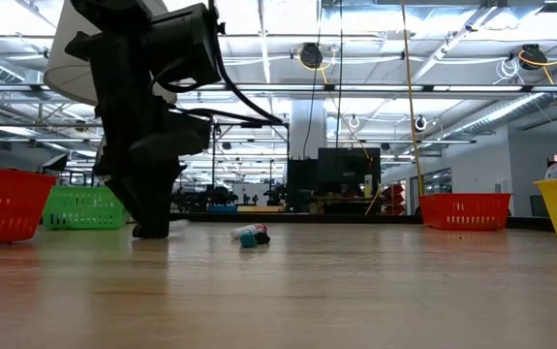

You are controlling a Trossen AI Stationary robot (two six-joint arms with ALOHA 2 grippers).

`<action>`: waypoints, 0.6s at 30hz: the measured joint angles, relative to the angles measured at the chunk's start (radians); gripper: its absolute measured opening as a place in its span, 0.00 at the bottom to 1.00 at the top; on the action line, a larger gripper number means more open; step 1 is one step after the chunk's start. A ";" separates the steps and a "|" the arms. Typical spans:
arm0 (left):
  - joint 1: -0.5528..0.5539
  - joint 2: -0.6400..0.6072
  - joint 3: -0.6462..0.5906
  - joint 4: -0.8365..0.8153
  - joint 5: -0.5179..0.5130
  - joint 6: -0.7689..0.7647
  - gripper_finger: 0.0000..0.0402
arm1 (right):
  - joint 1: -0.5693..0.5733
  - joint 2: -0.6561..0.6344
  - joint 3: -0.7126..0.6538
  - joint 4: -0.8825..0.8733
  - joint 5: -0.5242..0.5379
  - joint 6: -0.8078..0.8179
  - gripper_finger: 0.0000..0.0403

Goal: Pick & Place Markers
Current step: Put the black highlighter pen into the yellow basket

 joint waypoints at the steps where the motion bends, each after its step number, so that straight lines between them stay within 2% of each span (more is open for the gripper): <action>1: 0.001 0.015 0.002 0.001 0.000 0.005 0.37 | 0.000 0.000 0.000 0.000 0.000 0.002 0.36; 5: 0.004 0.059 0.006 0.007 -0.002 0.002 0.37 | 0.000 0.000 0.000 -0.002 0.000 0.010 0.36; 10: 0.004 0.055 0.004 0.007 0.012 -0.025 0.35 | 0.000 0.000 0.000 -0.003 0.000 0.009 0.36; 13: 0.002 0.052 0.001 0.010 0.023 -0.014 0.26 | 0.000 0.000 0.000 -0.003 0.000 0.009 0.35; 16: 0.002 0.051 0.001 0.018 0.031 0.043 0.09 | 0.000 0.000 0.000 -0.002 0.000 0.010 0.35; 18: 0.002 0.051 0.001 0.027 0.027 0.093 0.08 | 0.000 0.000 0.000 -0.002 0.000 0.010 0.36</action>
